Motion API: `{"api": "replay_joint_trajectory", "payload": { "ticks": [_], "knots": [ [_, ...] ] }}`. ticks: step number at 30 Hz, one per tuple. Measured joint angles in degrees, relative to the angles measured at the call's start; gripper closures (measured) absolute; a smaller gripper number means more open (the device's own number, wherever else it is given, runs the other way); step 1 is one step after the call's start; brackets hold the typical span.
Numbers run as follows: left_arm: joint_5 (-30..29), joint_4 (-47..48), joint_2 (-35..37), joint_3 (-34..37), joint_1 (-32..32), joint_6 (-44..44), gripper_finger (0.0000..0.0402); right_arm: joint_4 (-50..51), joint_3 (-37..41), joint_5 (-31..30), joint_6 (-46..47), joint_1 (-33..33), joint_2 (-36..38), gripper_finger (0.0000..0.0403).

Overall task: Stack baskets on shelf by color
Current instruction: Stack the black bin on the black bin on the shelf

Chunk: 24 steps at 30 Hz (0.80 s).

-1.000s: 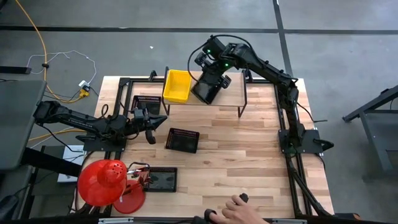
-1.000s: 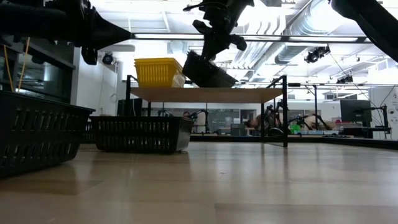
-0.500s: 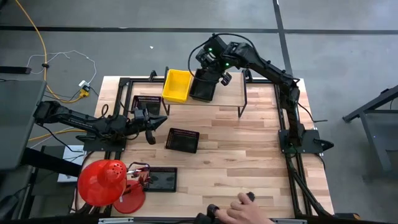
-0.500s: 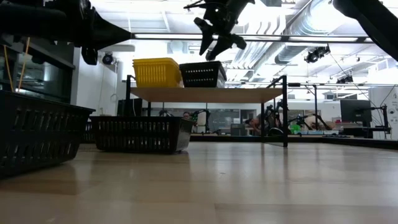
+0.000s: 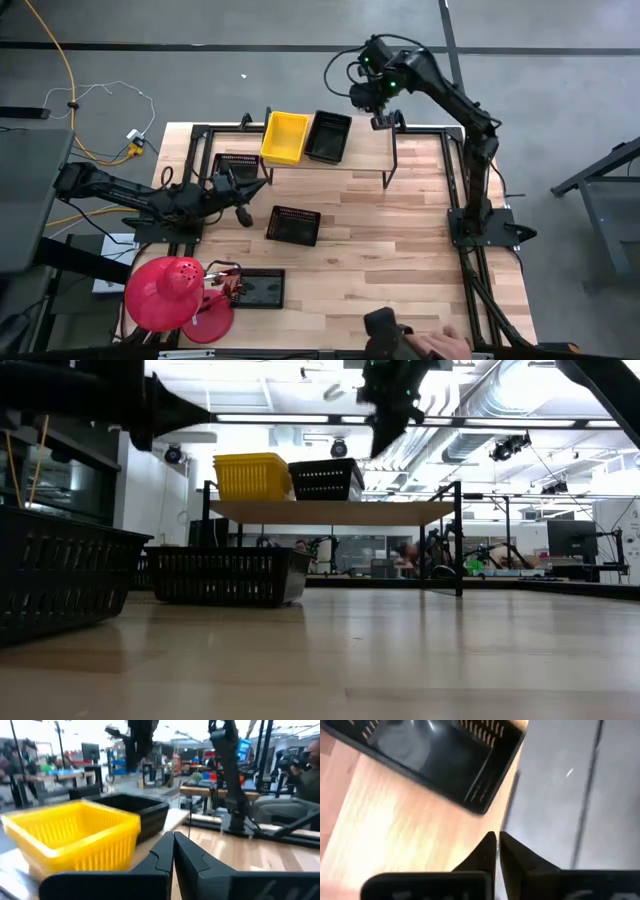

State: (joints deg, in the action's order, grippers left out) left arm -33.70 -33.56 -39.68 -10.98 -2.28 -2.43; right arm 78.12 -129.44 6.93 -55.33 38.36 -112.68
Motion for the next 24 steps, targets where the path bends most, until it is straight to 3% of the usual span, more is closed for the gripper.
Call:
{"api": "replay_joint_trajectory", "payload": {
  "ticks": [5,9,11,18,24],
  "knots": [
    [1.6,3.0,0.5,-3.7,0.0,-7.2,0.0401,-0.8,5.3,-0.1,4.8,0.3,1.7,0.0400],
    [2.1,13.5,0.5,-9.2,2.6,-10.7,0.0401,-1.2,10.5,0.7,6.1,-0.2,2.6,0.0402],
    [5.0,19.6,0.5,-11.8,5.7,-11.7,0.0401,-1.9,13.5,0.8,7.1,-0.4,3.8,0.0402],
    [26.0,34.1,0.5,-18.4,21.1,-13.9,0.0401,-7.2,23.4,3.0,9.0,-1.9,6.8,0.0403],
    [27.8,42.6,-1.2,-22.6,33.8,-15.2,0.0401,-12.8,26.1,2.2,9.4,-4.6,7.0,0.0403]
  ]
}}
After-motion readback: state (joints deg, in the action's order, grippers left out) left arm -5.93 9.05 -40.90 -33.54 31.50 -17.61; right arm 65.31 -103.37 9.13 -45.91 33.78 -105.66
